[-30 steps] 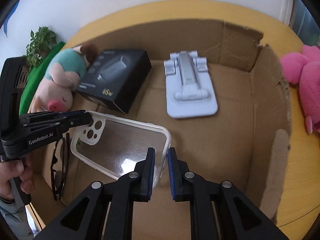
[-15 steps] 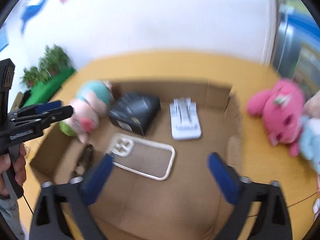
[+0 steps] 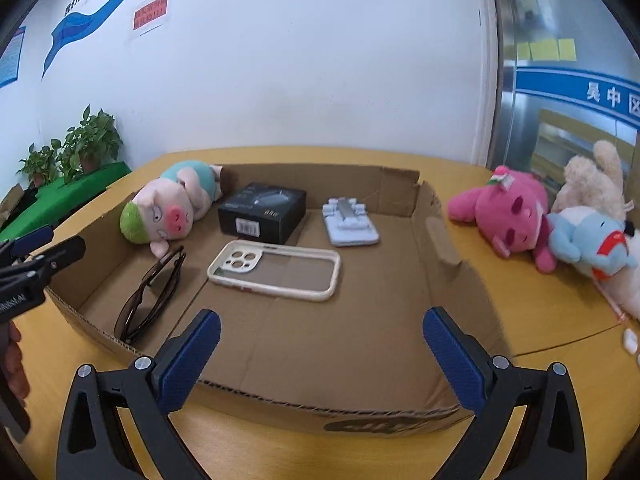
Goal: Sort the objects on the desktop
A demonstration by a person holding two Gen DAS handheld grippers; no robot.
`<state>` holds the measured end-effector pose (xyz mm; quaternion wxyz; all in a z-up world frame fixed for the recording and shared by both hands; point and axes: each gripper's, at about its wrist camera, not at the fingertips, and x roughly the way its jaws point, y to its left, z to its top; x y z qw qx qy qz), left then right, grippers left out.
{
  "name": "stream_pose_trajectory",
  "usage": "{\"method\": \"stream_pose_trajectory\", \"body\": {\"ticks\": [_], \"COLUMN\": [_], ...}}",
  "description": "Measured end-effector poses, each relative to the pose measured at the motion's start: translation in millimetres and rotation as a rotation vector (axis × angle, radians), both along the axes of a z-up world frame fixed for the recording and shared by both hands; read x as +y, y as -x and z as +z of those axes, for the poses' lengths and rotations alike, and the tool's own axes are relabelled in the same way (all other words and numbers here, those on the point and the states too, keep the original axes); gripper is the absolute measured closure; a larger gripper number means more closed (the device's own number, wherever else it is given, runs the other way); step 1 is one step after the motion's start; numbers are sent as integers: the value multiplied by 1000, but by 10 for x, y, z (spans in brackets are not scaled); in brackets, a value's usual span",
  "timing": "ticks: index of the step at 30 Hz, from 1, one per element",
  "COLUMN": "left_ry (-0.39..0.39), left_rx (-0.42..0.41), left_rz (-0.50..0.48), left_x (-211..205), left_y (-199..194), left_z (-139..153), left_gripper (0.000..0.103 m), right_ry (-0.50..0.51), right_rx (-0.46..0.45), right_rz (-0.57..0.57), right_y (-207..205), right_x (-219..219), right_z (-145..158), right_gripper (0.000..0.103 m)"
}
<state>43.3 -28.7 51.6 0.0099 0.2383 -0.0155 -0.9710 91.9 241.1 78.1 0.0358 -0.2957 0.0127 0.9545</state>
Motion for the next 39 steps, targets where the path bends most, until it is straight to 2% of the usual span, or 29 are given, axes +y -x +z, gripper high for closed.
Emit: {"method": "stream_pose_trajectory", "body": {"ticks": [5,7,11,39], "left_ry": [16,28,25,28], "left_rx": [2,31,24,14], "left_rz": [5,-4,-10,-4], "left_x": [11,19,20,7], "left_y": [29,21,35,68], "left_z": [-244,-260,-260,-265], "left_gripper": [16,16,13,11], "right_ry": [51,40,27,29], "right_rx": [40,63,116,112], "right_rz": [21,15,19,15], "right_y": [-22,-37,-69,-44], "right_x": [-66,-82,-97,-100], "right_z": [-190,-211,-222,-202], "right_gripper": [0,0,0,0]}}
